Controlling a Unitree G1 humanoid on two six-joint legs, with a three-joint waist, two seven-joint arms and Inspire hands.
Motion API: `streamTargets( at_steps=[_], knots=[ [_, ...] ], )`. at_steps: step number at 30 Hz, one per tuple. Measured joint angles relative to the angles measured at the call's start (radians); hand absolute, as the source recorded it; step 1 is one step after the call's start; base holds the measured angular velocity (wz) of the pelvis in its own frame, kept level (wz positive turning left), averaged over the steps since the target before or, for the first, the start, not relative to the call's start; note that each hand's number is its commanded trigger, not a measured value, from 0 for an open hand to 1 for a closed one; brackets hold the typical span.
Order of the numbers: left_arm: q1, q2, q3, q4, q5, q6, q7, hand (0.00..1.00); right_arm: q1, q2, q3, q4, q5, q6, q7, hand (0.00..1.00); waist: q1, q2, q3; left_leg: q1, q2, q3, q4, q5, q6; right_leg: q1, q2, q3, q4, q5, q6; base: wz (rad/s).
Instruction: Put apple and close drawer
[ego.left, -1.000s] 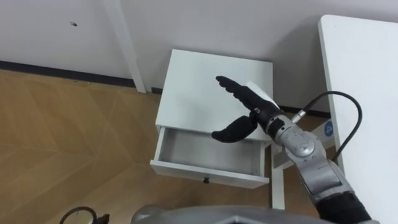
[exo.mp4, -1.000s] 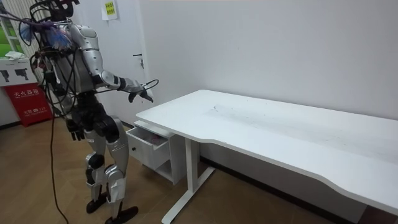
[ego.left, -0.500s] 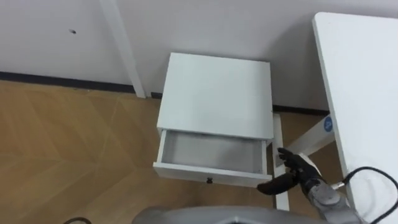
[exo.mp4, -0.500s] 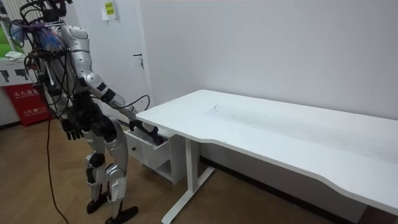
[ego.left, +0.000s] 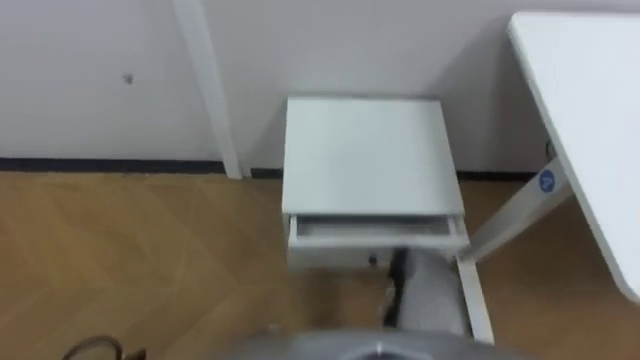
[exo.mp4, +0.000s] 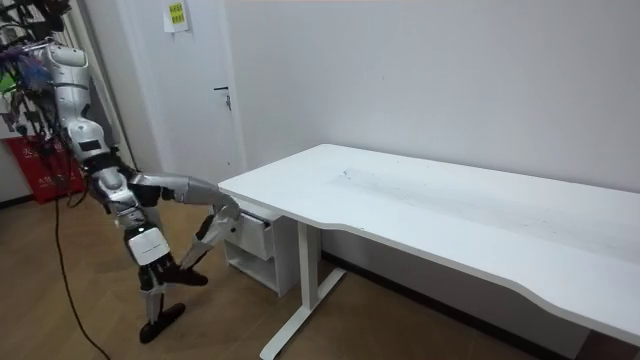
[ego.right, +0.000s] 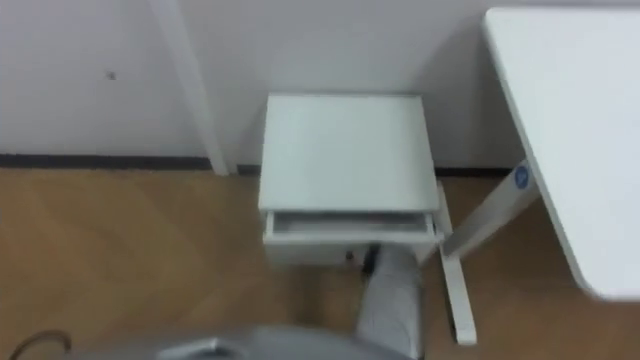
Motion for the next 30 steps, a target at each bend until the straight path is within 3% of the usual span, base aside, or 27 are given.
streamTargets(
  at_steps=[4, 7, 8, 9, 10, 11, 12, 14, 15, 17, 21, 22, 24, 26, 30],
  knots=[
    [0.008, -0.006, -0.011, 0.012, 0.0, 0.023, 0.005, 0.0, -0.006, 0.002, 0.033, 0.015, 0.109, 0.005, -0.025, 0.0, -0.02, 0.011, 0.0008, 0.001, 0.024, -0.012, 0.061, -0.039, 0.003, -0.113, -0.01, 0.0, 0.019, -0.02, -0.005, 0.02],
    [0.016, -0.008, -0.017, 0.025, 0.002, 0.029, 0.016, 0.0, -0.024, 0.001, 0.069, 0.016, 0.166, 0.006, -0.044, 0.0, -0.024, 0.023, -0.0009, 0.0, 0.024, -0.016, 0.065, -0.045, -0.018, -0.124, -0.01, 0.027, 0.003, -0.019, -0.005, 0.04],
    [0.022, -0.011, -0.017, 0.04, 0.004, 0.028, 0.017, 0.0, -0.035, 0.0, 0.076, 0.017, 0.191, 0.008, -0.047, 0.0, -0.027, 0.03, -0.0047, 0.005, 0.018, -0.009, 0.054, -0.042, -0.091, -0.121, -0.01, 0.028, -0.02, -0.019, -0.008, -0.17],
    [0.044, -0.022, -0.012, 0.06, 0.004, 0.027, 0.019, 0.0, -0.057, -0.002, 0.086, 0.019, 0.214, 0.018, -0.051, 0.0, -0.03, 0.011, -0.0093, 0.031, 0.002, 0.006, 0.019, -0.028, -0.237, -0.104, -0.016, 0.023, -0.053, -0.019, -0.008, -0.17],
    [0.052, -0.019, -0.014, 0.069, 0.003, 0.028, 0.019, 0.0, -0.068, 0.004, 0.086, 0.02, 0.216, 0.023, -0.054, 0.0, -0.033, -0.011, -0.01, 0.021, 0.008, 0.006, 0.07, -0.043, -0.243, -0.1, -0.034, 0.03, -0.061, -0.019, -0.005, 0.34],
    [0.019, 0.002, -0.031, 0.058, 0.003, 0.023, 0.017, 0.0, -0.063, 0.017, 0.08, 0.02, 0.204, 0.035, -0.053, 0.0, -0.04, 0.013, 0.0005, -0.059, 0.118, -0.059, 0.235, -0.103, -0.134, -0.108, -0.055, 0.054, -0.048, -0.029, 0.01, 0.64],
    [0.008, 0.016, -0.021, 0.054, 0.004, 0.002, 0.017, 0.0, -0.066, 0.024, 0.064, 0.027, 0.189, 0.058, -0.056, 0.0, -0.028, 0.027, 0.0036, -0.108, 0.135, -0.056, 0.313, -0.186, -0.104, -0.119, -0.044, 0.114, -0.033, -0.03, 0.021, 0.39],
    [0.042, 0.009, -0.006, 0.055, 0.004, 0.001, 0.016, 0.0, -0.064, 0.021, 0.063, 0.004, 0.195, 0.065, -0.057, 0.0, -0.03, 0.003, 0.0079, -0.079, 0.118, -0.048, 0.302, -0.187, -0.099, -0.051, -0.054, 0.117, -0.036, -0.031, 0.021, -0.08],
    [0.044, 0.004, -0.011, 0.056, 0.001, -0.001, 0.017, 0.0, -0.064, 0.02, 0.056, -0.018, 0.198, 0.065, -0.058, 0.0, -0.041, 0.009, 0.002, -0.069, 0.104, -0.043, 0.268, -0.166, -0.091, -0.009, -0.069, 0.121, -0.046, -0.03, 0.022, 0.16],
    [0.044, -0.001, -0.013, 0.056, -0.003, -0.004, 0.024, 0.0, -0.06, 0.015, 0.058, -0.025, 0.202, 0.075, -0.059, 0.0, -0.046, 0.009, 0.0012, -0.056, 0.103, -0.004, 0.221, -0.144, -0.073, 0.047, -0.066, 0.129, -0.094, -0.027, 0.027, 0.03],
    [0.062, 0.0, -0.018, 0.056, -0.022, 0.015, 0.047, 0.0, -0.046, 0.012, 0.062, -0.043, 0.208, 0.09, -0.056, 0.0, -0.043, 0.007, 0.0025, -0.036, 0.095, 0.018, 0.197, -0.14, -0.069, 0.192, -0.071, 0.13, -0.176, -0.019, 0.04, -0.26],
    [0.062, 0.0, -0.021, 0.056, -0.033, 0.019, 0.048, 0.0, -0.053, 0.012, 0.063, -0.042, 0.206, 0.091, -0.056, 0.0, -0.043, 0.005, 0.0023, -0.038, 0.084, 0.02, 0.187, -0.136, -0.061, 0.212, -0.077, 0.132, -0.206, -0.013, 0.05, -0.34],
    [0.055, -0.002, -0.027, 0.055, -0.041, 0.018, 0.049, 0.0, -0.058, 0.011, 0.063, -0.042, 0.206, 0.091, -0.057, 0.0, -0.046, 0.003, 0.0028, -0.043, 0.076, 0.024, 0.172, -0.129, -0.04, 0.237, -0.075, 0.131, -0.257, -0.011, 0.05, -0.21],
    [0.048, -0.004, -0.031, 0.052, -0.041, 0.018, 0.053, 0.0, -0.057, 0.009, 0.063, -0.041, 0.198, 0.091, -0.057, 0.0, -0.047, 0.002, 0.0035, -0.051, 0.073, 0.023, 0.16, -0.124, -0.035, 0.256, -0.059, 0.132, -0.302, 0.002, 0.045, -0.05],
    [0.056, -0.012, -0.069, 0.017, -0.041, 0.02, 0.07, 0.0, -0.054, 0.009, 0.067, -0.035, 0.163, 0.082, -0.055, 0.0, -0.046, 0.006, 0.0002, -0.004, 0.082, 0.023, 0.046, -0.071, -0.068, 0.314, 0.044, 0.125, -0.516, 0.102, 0.017, 0.0]
  ],
)
